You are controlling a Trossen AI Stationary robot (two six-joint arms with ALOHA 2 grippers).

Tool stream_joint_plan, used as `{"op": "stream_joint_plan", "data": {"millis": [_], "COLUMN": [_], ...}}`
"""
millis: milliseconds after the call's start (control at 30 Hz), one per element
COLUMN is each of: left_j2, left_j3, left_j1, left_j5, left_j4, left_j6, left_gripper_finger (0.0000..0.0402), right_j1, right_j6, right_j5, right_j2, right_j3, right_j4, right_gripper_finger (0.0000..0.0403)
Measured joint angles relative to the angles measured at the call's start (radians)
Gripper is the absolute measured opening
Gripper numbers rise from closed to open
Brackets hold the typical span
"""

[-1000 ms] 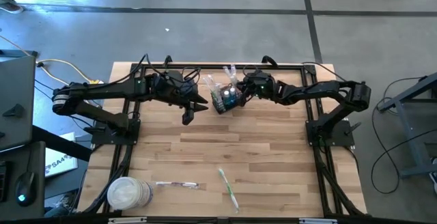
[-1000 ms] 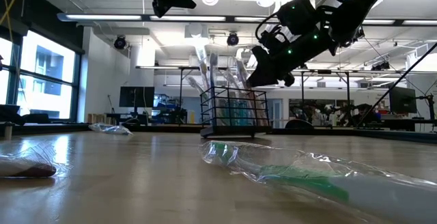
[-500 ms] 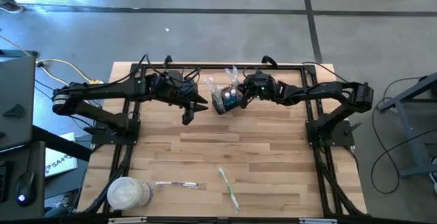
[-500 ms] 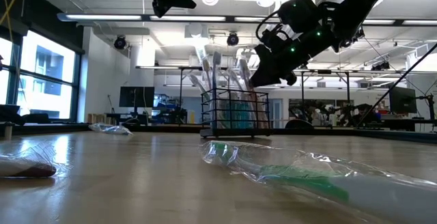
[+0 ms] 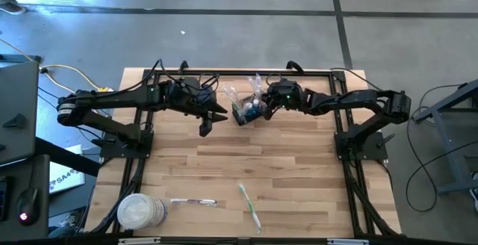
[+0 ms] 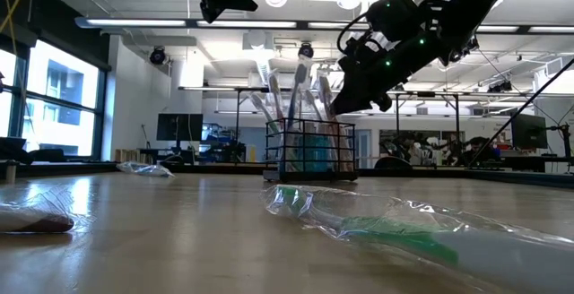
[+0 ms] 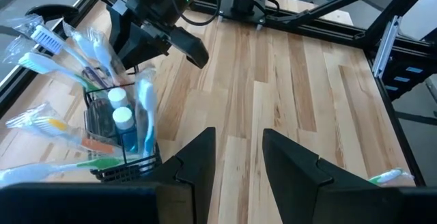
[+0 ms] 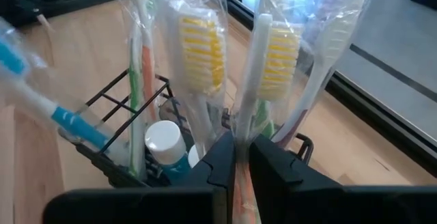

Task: Pick & Place toothbrushing station
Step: Put the orange toothbrush into the mesh organizer

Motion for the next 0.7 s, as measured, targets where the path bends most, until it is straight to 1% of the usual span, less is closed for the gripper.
{"op": "stream_joint_plan", "data": {"millis": [167, 300, 400, 700], "left_j2": [0.0, 0.0, 0.0, 0.0], "left_j3": [0.0, 0.0, 0.0, 0.0], "left_j1": [0.0, 0.0, 0.0, 0.0], "left_j5": [0.0, 0.003, 0.026, 0.029], "left_j4": [0.0, 0.0, -0.001, -0.006], "left_j6": [0.0, -0.004, -0.005, -0.005], "left_gripper_finger": [0.0122, 0.0122, 0.0122, 0.0122], "right_j1": [-0.002, -0.002, -0.001, 0.0], "right_j6": [0.001, 0.016, 0.027, 0.022], "right_j5": [-0.025, -0.02, -0.01, -0.01], "right_j2": [-0.001, -0.001, -0.006, -0.025], "right_j3": [0.0, 0.0, 0.0, 0.001], "right_j4": [-0.012, -0.02, -0.029, -0.053], "right_gripper_finger": [0.0028, 0.0029, 0.0029, 0.0029]}}
